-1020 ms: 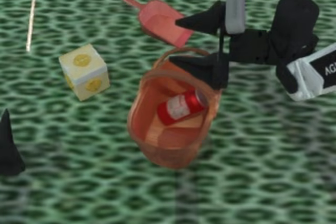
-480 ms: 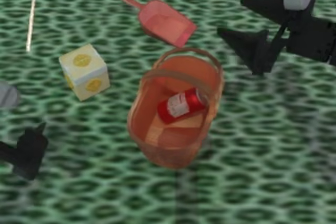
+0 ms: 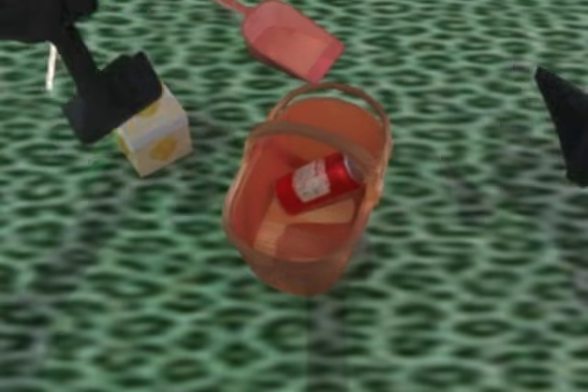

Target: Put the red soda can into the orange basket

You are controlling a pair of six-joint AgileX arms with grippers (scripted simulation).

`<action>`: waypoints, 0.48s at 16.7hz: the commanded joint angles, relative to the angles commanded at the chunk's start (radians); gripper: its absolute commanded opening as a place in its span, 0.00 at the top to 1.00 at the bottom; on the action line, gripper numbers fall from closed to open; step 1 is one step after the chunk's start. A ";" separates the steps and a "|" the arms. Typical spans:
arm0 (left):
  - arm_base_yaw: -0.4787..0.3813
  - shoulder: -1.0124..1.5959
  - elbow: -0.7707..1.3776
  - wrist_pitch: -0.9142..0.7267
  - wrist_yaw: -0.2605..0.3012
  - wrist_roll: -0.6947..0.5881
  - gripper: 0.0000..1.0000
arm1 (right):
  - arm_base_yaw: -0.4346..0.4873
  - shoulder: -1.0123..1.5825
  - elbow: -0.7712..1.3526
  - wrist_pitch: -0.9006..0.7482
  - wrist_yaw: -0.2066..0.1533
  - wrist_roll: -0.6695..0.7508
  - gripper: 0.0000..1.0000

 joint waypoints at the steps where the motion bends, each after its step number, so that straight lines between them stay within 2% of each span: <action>1: -0.026 0.091 0.112 -0.050 -0.004 0.051 0.00 | -0.012 -0.099 -0.046 -0.043 0.045 -0.002 0.00; 5: -0.121 0.450 0.501 -0.246 -0.014 0.242 0.00 | -0.055 -0.471 -0.216 -0.206 0.209 -0.010 0.00; 8: -0.176 0.689 0.706 -0.386 -0.012 0.356 0.00 | -0.079 -0.703 -0.320 -0.311 0.310 -0.014 0.00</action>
